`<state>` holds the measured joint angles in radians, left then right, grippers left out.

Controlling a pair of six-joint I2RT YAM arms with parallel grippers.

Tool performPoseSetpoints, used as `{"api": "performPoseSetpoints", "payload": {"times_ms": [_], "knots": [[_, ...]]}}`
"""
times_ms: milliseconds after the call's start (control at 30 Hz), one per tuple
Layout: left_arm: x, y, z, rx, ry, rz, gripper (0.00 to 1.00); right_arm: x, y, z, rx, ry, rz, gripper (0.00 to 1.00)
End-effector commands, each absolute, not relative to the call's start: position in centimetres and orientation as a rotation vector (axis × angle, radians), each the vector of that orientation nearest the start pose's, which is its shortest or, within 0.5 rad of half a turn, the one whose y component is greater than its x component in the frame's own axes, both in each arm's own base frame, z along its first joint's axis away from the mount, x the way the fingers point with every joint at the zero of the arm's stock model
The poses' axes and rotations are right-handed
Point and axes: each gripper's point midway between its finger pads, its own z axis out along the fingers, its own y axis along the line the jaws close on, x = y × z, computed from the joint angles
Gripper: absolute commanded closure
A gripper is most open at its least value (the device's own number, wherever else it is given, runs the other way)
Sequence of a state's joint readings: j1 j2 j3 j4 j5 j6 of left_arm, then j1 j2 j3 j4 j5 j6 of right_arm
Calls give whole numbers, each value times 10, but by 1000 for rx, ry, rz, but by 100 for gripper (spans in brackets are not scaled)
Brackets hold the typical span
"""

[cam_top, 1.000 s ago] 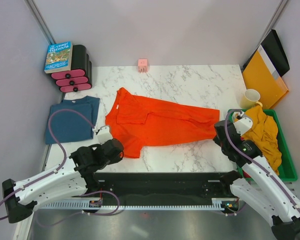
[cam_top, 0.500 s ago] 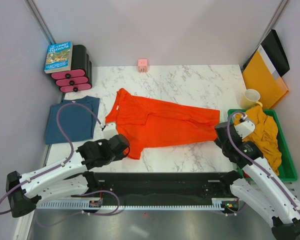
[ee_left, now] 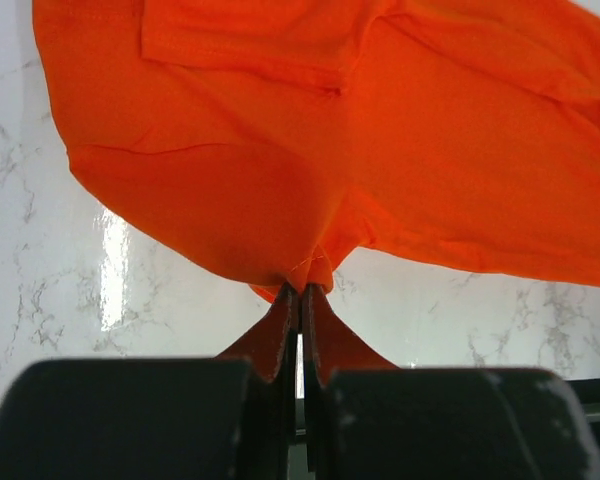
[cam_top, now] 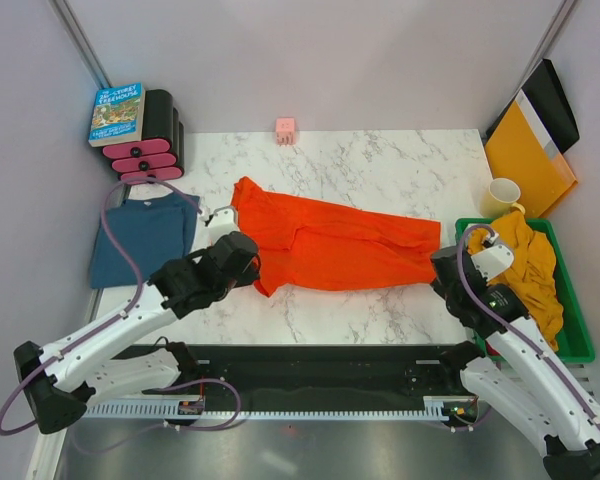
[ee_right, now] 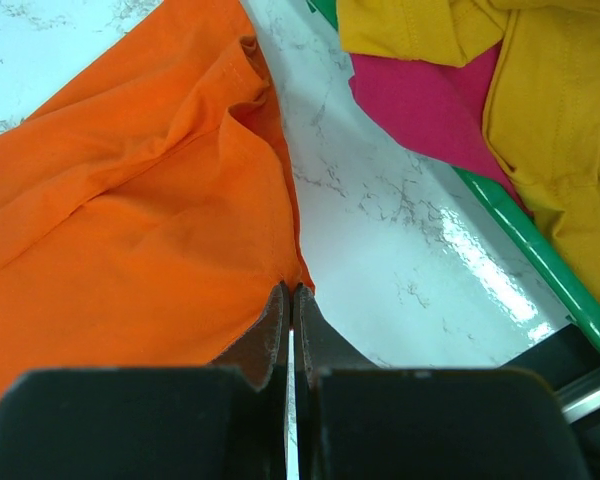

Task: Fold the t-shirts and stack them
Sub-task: Fold the other side of the tshirt into a rectangle

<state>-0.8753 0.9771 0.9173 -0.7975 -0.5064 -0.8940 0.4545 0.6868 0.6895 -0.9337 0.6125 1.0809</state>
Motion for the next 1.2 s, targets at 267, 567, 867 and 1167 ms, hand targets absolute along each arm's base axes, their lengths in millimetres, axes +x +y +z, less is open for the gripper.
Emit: {"api": "performPoseSetpoints", "payload": {"times_ms": [267,567,867,1167], "knots": [[240,-147,230,-264,2131,-277,98,204,8,159,938,2017,-33,100],[286,-153,228,-247,2119,-230,98,219,15,151,927,2031,-54,100],[336,-140,232,-311,2084,-216,98,221,10,135,928,2052,-118,100],[384,-153,217,-275,2104,-183,98,236,-2,120,952,2088,-188,100]]}}
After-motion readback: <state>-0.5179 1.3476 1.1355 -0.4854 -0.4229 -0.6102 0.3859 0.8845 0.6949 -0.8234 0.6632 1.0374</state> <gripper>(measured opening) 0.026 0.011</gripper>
